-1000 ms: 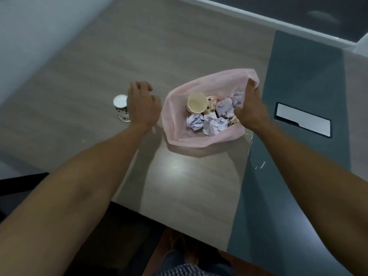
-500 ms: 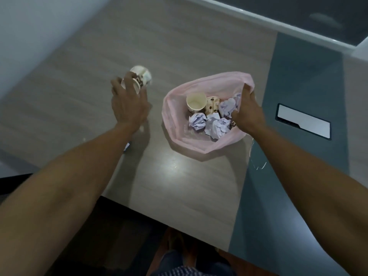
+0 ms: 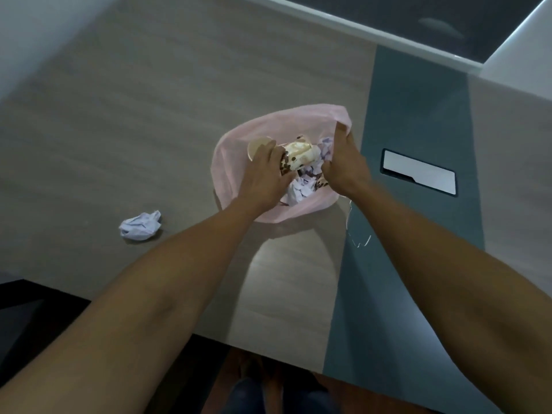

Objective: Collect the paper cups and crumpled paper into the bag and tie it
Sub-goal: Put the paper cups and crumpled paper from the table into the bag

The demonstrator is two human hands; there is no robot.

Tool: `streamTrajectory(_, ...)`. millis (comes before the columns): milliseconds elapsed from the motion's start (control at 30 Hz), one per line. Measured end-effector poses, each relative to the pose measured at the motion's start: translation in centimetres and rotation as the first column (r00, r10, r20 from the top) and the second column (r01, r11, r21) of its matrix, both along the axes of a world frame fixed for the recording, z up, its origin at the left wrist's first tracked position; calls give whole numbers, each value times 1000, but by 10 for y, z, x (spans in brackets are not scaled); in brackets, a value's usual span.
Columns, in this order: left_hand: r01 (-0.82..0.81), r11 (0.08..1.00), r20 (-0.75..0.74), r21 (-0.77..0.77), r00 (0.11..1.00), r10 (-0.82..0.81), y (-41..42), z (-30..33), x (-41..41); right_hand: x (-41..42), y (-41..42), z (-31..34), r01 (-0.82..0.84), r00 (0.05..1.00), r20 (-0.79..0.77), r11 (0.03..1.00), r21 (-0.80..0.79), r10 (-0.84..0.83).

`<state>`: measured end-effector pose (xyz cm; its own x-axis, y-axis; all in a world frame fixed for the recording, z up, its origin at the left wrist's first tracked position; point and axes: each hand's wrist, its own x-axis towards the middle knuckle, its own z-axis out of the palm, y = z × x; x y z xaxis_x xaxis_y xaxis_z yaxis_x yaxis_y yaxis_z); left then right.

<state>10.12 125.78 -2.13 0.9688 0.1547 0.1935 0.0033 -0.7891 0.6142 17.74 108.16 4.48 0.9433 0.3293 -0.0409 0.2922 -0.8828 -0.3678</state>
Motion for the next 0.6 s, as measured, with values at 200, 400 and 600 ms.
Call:
streamTrajectory(200, -55, 995, 101, 82, 994, 47, 30, 0, -40, -4, 2, -4, -43, 999, -11, 999, 12, 43)
streamTrajectory(400, -452, 877, -20, 162, 887, 461, 96, -5, -109, -11, 15, -5, -56, 998, -31, 998, 1, 56)
streamTrajectory(600, -429, 844, -480, 321, 695, 535, 152, -24, -171, -17, 21, -10, -59, 997, -41, 998, -14, 59)
